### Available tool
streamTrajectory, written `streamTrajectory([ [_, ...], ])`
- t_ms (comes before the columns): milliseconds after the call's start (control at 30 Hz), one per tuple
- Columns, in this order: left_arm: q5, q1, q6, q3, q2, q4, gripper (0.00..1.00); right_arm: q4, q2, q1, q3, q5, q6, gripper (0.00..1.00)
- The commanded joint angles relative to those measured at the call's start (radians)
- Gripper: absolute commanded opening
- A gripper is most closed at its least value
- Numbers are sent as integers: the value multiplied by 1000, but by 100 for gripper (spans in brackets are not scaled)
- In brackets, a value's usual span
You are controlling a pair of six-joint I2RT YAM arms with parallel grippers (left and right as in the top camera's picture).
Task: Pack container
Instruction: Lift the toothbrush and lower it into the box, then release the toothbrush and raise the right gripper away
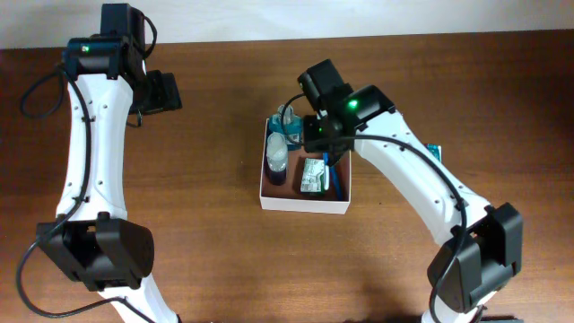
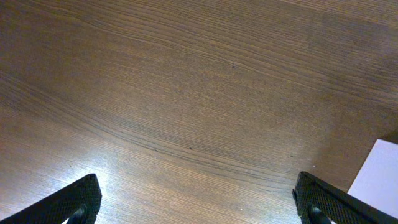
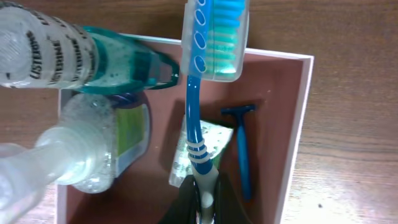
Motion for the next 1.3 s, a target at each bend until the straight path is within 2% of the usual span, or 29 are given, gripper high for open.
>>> streamTrajectory([
  [0, -8, -2, 5, 14, -27, -1, 99, 5, 26, 11, 10, 2, 48, 4],
  [1033, -8, -2, 5, 14, -27, -1, 99, -11, 147, 43, -10, -24, 50, 4],
  [1267, -8, -2, 5, 14, -27, -1, 100, 68, 147, 42, -92, -24, 50, 4],
])
